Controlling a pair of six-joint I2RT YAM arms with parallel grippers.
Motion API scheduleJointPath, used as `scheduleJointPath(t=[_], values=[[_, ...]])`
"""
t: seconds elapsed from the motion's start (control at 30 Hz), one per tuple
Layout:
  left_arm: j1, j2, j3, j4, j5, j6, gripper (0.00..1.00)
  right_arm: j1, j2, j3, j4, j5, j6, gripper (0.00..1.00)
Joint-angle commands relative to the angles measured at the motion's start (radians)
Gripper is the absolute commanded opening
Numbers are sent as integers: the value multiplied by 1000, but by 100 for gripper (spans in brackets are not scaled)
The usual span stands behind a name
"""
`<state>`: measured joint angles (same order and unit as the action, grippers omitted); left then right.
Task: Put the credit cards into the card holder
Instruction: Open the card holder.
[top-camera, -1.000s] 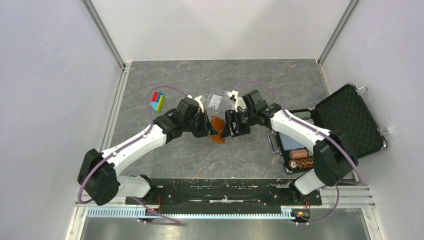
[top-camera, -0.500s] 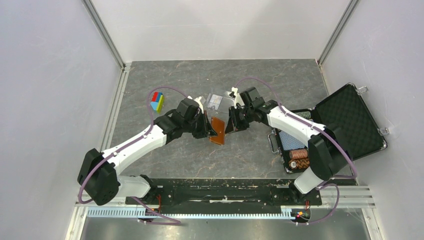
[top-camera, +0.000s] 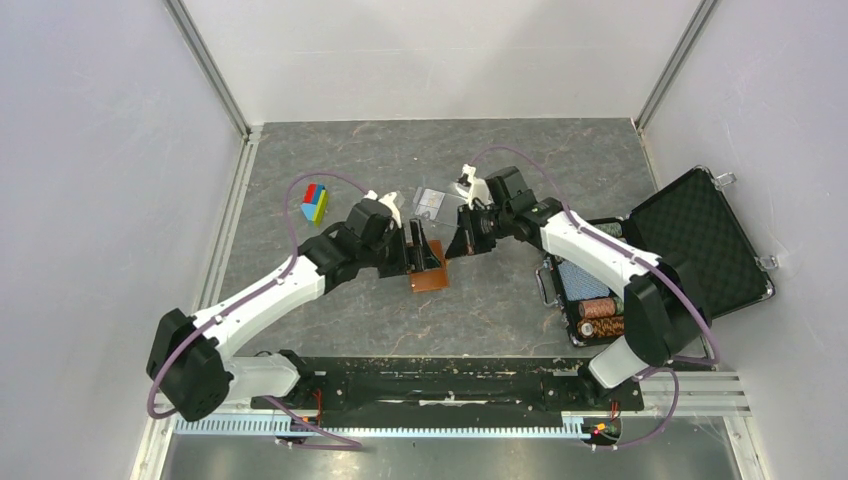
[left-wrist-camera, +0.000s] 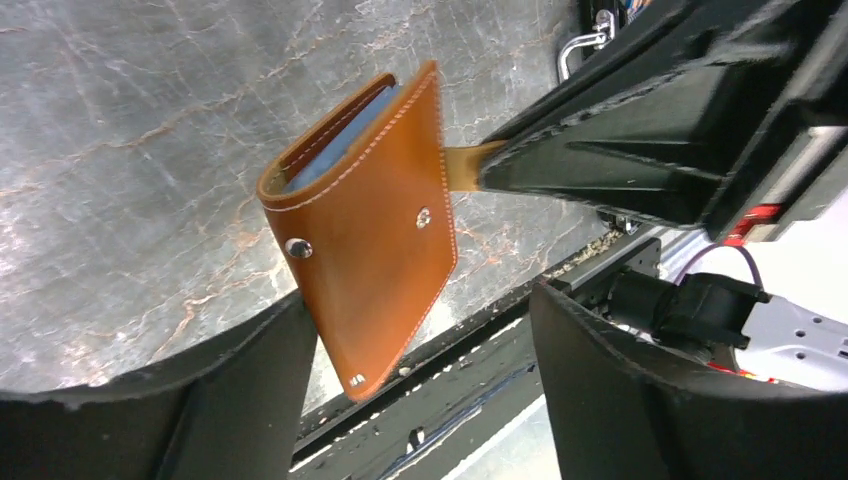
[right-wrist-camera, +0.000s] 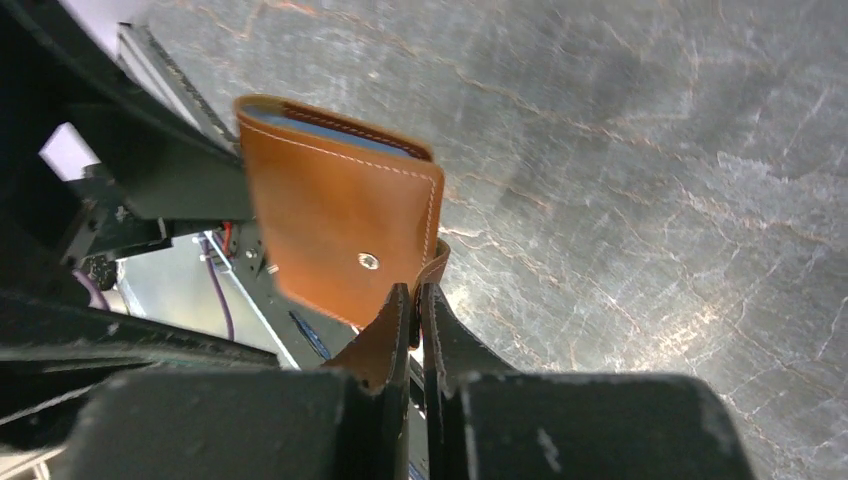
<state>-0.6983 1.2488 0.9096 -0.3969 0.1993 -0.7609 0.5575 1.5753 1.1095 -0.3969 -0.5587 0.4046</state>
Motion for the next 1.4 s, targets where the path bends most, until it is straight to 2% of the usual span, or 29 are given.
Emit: scheduleJointPath(t=[0.0, 0.1, 0.3, 0.5, 0.77, 0.87, 0.97, 1.17, 1.37], values=[[-2, -83, 18, -38, -145, 110, 90, -20, -93, 86, 56, -102, -109, 0], [3, -121, 39, -91, -240, 180, 100, -28, -116, 112, 41, -165, -180, 0], [33, -195, 41, -64, -205, 444, 100, -32, -108, 164, -67, -352, -341, 0], [124, -221, 35, -14, 132, 676, 97, -31, -100, 191, -152, -496, -436, 0], [128, -254, -35, 68, 342, 897, 100, -32, -108, 207, -155, -585, -435, 0], [129, -253, -63, 112, 431, 915, 100, -31, -106, 211, -154, -605, -430, 0], [128, -223, -76, 169, 487, 868, 100, -31, -103, 211, -154, -620, -429, 0], [122, -161, -93, 269, 443, 780, 100, -32, -94, 210, -154, -638, -428, 0], [106, -138, -102, 316, 425, 808, 100, -31, -86, 210, -154, -660, -428, 0]])
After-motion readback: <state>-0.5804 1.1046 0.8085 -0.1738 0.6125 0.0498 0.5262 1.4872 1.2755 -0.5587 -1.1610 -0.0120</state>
